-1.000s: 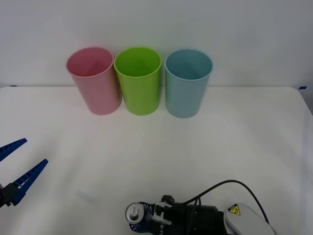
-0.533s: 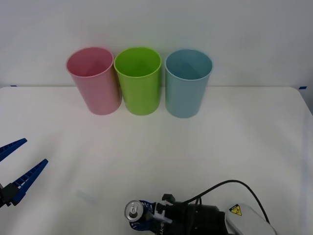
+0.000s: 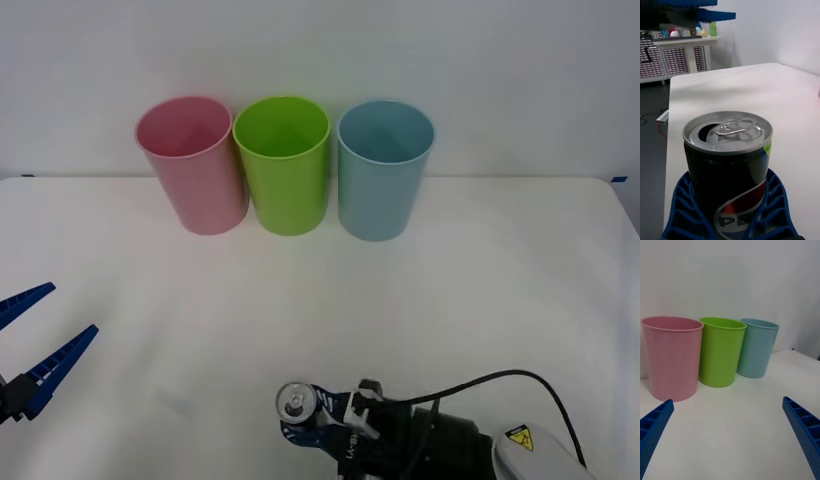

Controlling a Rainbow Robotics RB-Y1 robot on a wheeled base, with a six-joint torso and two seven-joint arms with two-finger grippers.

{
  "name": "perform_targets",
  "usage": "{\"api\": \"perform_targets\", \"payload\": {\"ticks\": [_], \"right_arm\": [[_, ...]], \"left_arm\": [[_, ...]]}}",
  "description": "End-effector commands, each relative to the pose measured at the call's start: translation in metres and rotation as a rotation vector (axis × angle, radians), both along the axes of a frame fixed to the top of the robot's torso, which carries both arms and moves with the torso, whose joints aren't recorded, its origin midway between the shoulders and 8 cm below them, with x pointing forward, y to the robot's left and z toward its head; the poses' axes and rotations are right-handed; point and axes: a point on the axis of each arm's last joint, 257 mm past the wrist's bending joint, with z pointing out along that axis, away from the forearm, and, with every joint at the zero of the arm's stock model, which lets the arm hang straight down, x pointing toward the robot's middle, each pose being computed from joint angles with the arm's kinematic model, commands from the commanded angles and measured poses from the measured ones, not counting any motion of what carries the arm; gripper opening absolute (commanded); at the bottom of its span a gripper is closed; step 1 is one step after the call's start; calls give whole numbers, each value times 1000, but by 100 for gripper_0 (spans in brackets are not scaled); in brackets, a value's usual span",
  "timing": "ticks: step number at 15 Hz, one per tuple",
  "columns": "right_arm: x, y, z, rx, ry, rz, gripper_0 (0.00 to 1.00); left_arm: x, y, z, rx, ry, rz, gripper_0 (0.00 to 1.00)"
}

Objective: Grasp the object on the table and drop it into the matching bin: aluminum can to the light blue bin, PET bottle to the pink bin.

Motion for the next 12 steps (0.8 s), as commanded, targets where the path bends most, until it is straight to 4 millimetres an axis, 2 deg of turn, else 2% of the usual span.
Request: {"api": "perform_targets", "payload": {"ticks": [1,6,12], "right_arm": [[11,-11,19,37,-10,-50,0],[33,-27,58,115,-2,-118,0],[63,-50,119,236,-5,-218,0]], "left_arm": [[0,0,0,0,0,0,100],[0,0,0,0,0,0,100],[0,0,0,0,0,0,100]]}}
